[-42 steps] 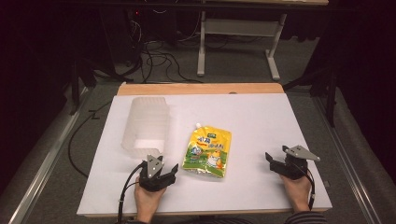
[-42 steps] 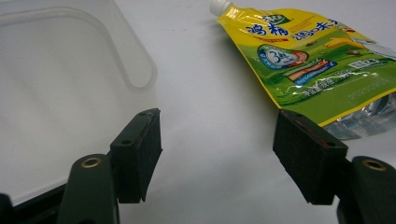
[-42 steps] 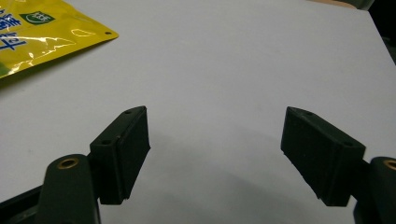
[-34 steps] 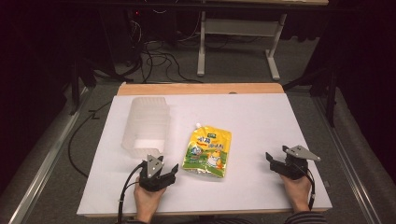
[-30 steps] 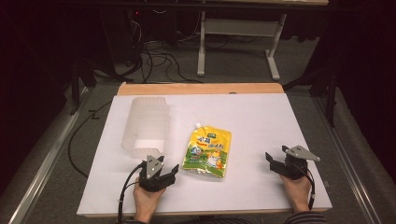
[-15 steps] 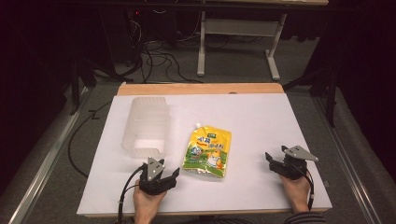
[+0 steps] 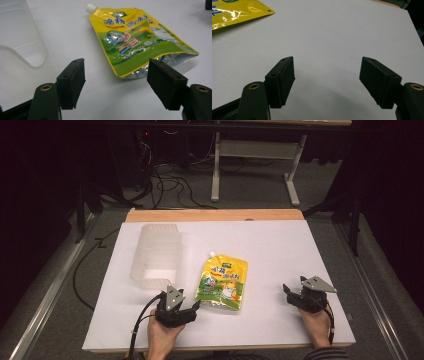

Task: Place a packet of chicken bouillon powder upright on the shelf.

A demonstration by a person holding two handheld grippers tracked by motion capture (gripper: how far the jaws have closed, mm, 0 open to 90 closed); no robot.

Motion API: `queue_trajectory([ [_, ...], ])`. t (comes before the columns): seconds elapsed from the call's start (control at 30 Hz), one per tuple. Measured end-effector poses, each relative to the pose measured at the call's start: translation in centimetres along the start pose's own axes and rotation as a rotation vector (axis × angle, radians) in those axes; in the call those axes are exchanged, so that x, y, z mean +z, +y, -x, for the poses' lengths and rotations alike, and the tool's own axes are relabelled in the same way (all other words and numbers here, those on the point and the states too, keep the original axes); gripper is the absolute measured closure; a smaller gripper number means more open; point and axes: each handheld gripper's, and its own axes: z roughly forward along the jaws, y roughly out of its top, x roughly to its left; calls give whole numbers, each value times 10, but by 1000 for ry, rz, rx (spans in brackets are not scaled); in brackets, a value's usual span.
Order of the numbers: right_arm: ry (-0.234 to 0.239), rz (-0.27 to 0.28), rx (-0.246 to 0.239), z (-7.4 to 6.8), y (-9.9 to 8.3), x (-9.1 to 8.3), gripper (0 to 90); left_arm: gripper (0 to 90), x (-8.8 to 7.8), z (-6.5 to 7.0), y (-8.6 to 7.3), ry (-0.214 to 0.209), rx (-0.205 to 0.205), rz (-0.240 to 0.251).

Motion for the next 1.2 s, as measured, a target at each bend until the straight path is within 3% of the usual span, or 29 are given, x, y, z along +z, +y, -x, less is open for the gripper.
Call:
queue_trajectory([
  [0.17, -2, 4, -6, -1, 0, 0, 287, 314, 0, 5, 12, -19, 8, 7],
  [0.63, -9, -3, -32, -3, 0, 1, 286, 288, 20, 16, 44, -48, -12, -65],
  [0.8, -24, -8, -40, -4, 0, 2, 279, 254, 37, 17, 58, -13, -46, -116],
  [0.93, -26, -1, -9, -2, 0, 1, 276, 244, 47, 16, 65, -15, -61, -131],
  [1.17, -23, 6, -19, -2, 0, 0, 276, 250, 69, 13, 83, -11, -84, -168],
  [1.2, -24, 3, -20, -2, 0, 0, 277, 256, 72, 12, 85, -18, -105, -171],
])
